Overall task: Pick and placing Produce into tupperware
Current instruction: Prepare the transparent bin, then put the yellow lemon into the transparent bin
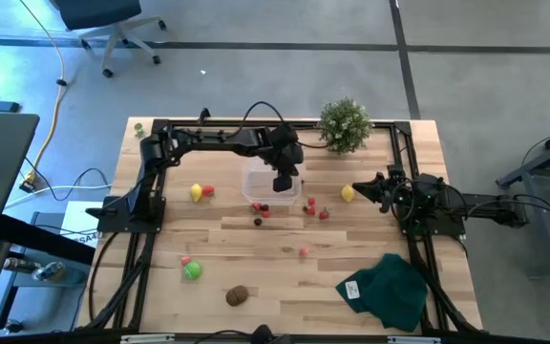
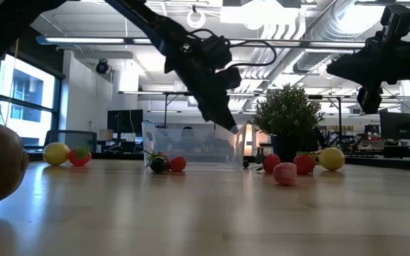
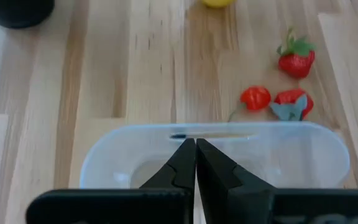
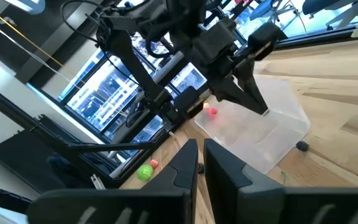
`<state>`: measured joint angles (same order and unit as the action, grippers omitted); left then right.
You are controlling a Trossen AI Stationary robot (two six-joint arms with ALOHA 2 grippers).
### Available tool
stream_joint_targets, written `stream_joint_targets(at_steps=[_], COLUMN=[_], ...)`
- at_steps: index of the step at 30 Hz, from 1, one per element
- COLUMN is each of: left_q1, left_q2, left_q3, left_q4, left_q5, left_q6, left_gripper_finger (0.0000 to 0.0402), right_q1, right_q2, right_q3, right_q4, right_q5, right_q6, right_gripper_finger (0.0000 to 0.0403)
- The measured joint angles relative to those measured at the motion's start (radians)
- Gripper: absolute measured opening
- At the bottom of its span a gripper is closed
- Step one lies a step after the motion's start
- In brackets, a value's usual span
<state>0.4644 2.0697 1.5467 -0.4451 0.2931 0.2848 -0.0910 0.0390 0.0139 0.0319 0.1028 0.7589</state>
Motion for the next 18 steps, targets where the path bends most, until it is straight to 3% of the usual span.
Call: stream_joint_targets(at_steps=[11, 18], left_q1=[0.0, 0.0], left_q2=[0.005, -0.03], left_q3=[0.051, 0.051], left_q4=[-0.217, -0.258], left_q5=[-0.05, -0.045], left_q6=[0.048, 0.051], left_gripper_finger=[0.0003, 0.0003], right_q1=[0.0, 0.0], right_q2=[0.0, 0.0], right_q3=[0.0, 0.0], right_q4=[-0.003, -0.003], right_q5=[0.0, 0.0], right_q6=[0.0, 0.0], right_gripper_finger=[0.0019, 0.0019])
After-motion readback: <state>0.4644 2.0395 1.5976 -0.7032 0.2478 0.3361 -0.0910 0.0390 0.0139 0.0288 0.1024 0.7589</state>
